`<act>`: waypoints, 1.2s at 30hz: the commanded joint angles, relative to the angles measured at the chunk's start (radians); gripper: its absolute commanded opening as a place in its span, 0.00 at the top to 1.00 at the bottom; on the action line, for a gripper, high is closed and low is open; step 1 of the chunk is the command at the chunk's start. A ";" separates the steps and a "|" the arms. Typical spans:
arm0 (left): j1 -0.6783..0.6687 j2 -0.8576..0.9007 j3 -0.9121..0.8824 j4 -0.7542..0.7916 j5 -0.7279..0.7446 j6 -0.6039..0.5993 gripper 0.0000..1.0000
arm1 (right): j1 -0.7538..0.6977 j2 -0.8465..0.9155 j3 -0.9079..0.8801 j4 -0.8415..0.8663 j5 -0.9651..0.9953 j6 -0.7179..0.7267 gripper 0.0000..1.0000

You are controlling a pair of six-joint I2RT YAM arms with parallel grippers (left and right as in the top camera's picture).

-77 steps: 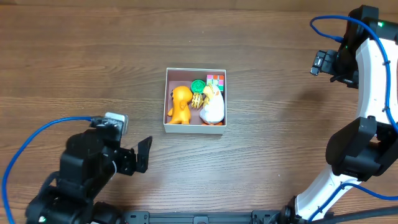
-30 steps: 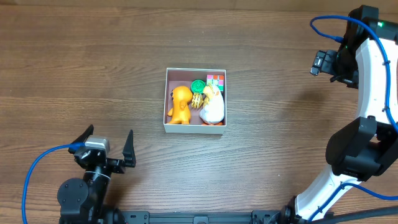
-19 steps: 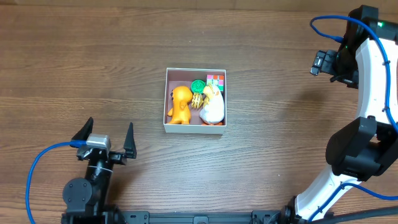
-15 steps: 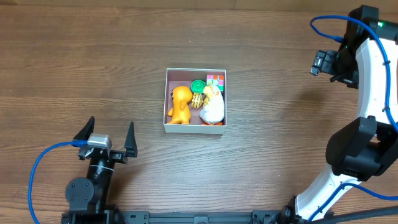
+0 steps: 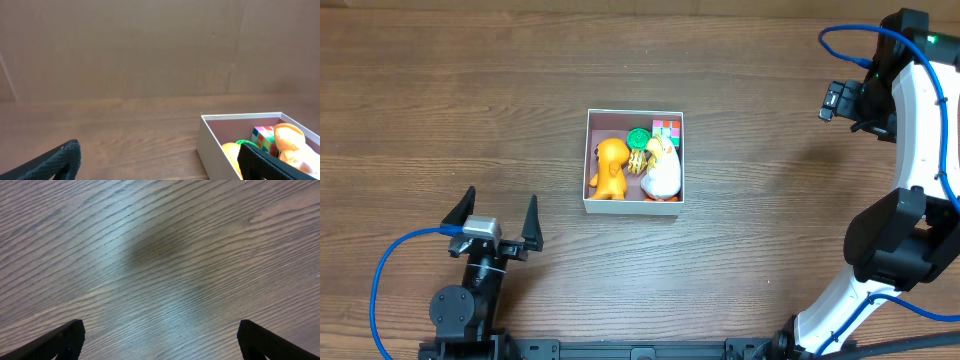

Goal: Pack container

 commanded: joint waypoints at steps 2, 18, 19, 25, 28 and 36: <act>0.011 -0.012 -0.004 -0.021 0.022 0.115 0.00 | 0.003 0.002 0.000 0.004 -0.001 0.003 0.00; 0.034 -0.012 -0.004 -0.126 0.008 0.115 0.00 | 0.003 0.002 0.000 0.004 -0.001 0.003 0.00; 0.034 -0.012 -0.004 -0.126 0.008 0.115 0.00 | 0.003 0.002 0.000 0.004 -0.001 0.003 0.00; 0.034 -0.011 -0.004 -0.126 0.008 0.115 0.00 | 0.003 0.002 0.000 0.004 -0.001 0.003 0.00; 0.034 -0.011 -0.004 -0.126 0.008 0.115 0.00 | 0.003 0.002 0.000 0.004 -0.001 0.003 0.00; 0.034 -0.011 -0.004 -0.126 0.008 0.115 0.00 | 0.003 0.002 0.000 0.004 -0.001 0.003 0.00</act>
